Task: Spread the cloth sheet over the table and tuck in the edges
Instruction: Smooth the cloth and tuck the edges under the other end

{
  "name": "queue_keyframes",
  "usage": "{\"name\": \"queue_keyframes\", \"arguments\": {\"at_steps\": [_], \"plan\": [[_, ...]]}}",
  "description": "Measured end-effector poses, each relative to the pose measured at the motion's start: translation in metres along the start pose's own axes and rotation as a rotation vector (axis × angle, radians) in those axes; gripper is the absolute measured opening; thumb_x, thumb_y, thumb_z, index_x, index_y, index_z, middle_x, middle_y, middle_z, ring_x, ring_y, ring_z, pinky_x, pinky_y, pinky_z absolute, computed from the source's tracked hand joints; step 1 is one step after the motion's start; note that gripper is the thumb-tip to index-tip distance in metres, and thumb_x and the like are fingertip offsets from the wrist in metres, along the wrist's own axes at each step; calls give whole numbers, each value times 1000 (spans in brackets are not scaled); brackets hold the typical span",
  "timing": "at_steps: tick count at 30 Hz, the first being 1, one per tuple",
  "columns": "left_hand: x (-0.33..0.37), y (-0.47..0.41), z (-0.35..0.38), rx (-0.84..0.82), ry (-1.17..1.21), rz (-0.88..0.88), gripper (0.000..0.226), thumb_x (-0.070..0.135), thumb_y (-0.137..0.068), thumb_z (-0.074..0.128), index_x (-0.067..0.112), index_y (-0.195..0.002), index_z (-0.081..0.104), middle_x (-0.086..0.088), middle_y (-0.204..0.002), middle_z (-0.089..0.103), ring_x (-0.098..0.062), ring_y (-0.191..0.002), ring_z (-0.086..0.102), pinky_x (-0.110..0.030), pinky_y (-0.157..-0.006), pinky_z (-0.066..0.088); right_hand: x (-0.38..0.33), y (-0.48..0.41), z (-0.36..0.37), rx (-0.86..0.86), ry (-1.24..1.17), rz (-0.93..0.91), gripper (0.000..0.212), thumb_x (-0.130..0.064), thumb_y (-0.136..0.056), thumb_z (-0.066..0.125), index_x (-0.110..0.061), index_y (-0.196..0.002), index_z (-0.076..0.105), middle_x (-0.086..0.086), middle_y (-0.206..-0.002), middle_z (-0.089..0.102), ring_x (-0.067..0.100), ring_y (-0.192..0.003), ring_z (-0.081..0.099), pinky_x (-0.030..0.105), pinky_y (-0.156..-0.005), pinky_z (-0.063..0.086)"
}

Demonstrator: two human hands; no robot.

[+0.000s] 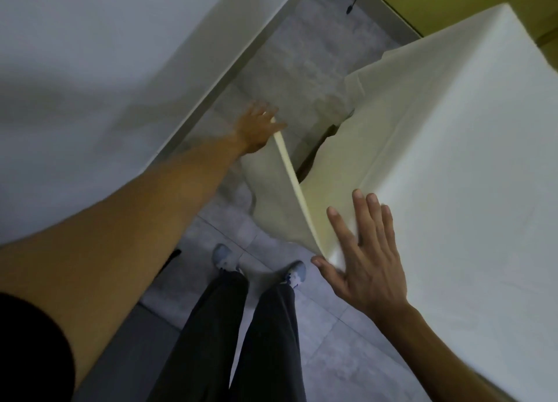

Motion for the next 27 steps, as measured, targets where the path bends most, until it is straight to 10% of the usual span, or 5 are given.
{"name": "queue_keyframes", "arguments": {"at_steps": [15,19,23,27], "plan": [[147,-109,-30,6,68,79,62,26,-100,41,7,-154,16,-22,-159,17,-42,-143,24,-57,-115,22,2,2,1,-32,11,-113,44,-61,-97,44,-29,-127,49,23,-158,25,48,-149,16,68,-116,20],[141,-99,-25,44,621,-259,61,34,-96,48,2,-145,31,-22,-145,39,-41,-129,42,-50,-107,37,3,2,1,-48,5,-92,39,-60,-96,50,-26,-113,58,20,-153,41,47,-148,20,67,-117,19],[150,-39,-47,11,1362,-445,46,48,-98,33,11,-94,61,-6,-92,63,-20,-87,60,-34,-83,45,2,2,1,-60,21,-88,40,-61,-96,48,-25,-113,55,18,-149,40,48,-146,23,66,-118,17],[176,46,-76,-132,1708,-318,54,56,-101,34,23,-140,50,9,-142,52,-8,-130,47,-32,-114,33,2,2,0,-52,29,-95,41,-60,-95,52,-25,-114,57,19,-148,42,49,-145,26,67,-118,17]]}}
Point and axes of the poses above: each hand's wrist, its own y-axis away from the middle knuckle, its own z-axis out of the palm, x = y × z, the point moved 5 cm from there along -y, towards the middle knuckle
